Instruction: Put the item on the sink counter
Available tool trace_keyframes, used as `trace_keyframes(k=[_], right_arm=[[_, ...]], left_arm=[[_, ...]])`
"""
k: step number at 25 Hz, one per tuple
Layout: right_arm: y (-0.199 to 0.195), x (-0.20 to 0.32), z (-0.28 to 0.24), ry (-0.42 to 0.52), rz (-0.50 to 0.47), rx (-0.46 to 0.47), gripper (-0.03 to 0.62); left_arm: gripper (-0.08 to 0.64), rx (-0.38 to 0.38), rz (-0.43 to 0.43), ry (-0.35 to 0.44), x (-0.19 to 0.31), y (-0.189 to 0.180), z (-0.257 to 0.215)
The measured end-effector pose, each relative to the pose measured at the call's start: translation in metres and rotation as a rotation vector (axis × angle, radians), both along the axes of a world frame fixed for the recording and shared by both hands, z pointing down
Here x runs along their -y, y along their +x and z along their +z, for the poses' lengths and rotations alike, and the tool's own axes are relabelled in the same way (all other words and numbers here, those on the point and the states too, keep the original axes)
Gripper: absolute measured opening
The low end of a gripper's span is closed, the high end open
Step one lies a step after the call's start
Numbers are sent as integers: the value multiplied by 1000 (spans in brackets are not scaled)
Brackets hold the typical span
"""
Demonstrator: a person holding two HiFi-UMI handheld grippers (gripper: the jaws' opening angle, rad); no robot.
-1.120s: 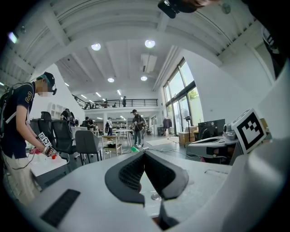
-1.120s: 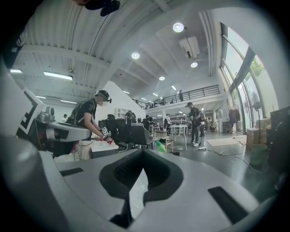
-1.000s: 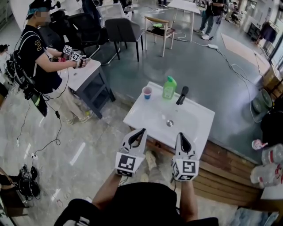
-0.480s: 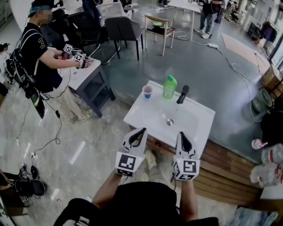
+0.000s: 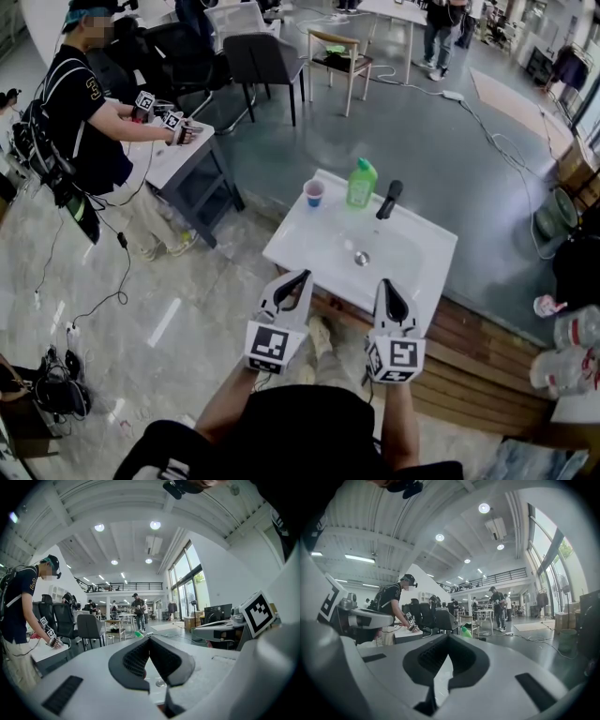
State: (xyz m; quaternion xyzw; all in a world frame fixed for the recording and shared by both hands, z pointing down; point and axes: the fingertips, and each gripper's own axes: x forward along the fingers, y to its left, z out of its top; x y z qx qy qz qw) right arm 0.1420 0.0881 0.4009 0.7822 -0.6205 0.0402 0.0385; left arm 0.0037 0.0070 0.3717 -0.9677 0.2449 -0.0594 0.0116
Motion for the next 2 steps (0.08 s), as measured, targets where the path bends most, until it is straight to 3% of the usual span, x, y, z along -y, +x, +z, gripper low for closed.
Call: trace_keyframes(k=[2], right_arm=[[0, 3, -3, 8, 1, -6, -2]], left_arm=[[2, -4, 0, 9, 2, 0, -2]])
